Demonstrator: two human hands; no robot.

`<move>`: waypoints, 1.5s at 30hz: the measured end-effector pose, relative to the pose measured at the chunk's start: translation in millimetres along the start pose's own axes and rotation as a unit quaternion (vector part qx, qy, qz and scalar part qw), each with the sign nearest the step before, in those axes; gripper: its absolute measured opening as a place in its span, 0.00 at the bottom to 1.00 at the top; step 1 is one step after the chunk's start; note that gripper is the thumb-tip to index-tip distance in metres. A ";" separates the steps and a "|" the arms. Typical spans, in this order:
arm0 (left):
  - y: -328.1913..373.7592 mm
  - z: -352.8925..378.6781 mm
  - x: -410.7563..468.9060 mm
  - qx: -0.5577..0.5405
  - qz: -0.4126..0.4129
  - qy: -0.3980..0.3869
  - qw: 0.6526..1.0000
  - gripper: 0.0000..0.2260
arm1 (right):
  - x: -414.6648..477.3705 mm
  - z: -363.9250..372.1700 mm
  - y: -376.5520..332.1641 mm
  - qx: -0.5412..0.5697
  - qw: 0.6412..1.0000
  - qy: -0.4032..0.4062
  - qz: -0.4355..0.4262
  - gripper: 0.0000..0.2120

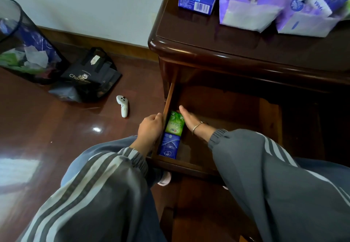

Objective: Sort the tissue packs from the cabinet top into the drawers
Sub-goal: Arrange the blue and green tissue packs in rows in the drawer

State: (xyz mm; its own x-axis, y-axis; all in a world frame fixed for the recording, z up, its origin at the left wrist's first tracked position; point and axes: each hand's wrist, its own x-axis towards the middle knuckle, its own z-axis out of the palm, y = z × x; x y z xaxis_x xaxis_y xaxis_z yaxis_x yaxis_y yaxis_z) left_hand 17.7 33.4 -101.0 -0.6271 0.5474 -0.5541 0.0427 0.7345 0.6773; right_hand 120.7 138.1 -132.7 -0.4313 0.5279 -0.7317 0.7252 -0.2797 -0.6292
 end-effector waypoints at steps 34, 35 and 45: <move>219.6 -40.1 -63.3 0.117 0.334 0.272 0.895 0.20 | -161.2 -241.2 -7.4 -0.404 0.748 0.478 -0.219 0.23; 228.1 -38.1 -58.0 0.121 0.311 0.271 0.903 0.21 | -159.5 -241.4 -5.9 -0.406 0.745 0.483 -0.217 0.25; 270.0 -43.7 3.9 0.370 0.417 0.213 0.803 0.19 | -148.0 -235.1 -2.0 -0.387 0.699 0.550 -0.242 0.23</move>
State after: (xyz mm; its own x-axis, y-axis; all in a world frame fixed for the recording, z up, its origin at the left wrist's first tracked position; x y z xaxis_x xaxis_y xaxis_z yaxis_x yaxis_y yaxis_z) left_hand -7.3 216.3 100.8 -0.3431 0.9013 0.2645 0.9367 0.3075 0.1672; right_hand 309.2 249.1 38.5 -0.3607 0.8275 0.4304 0.8944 0.4377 -0.0920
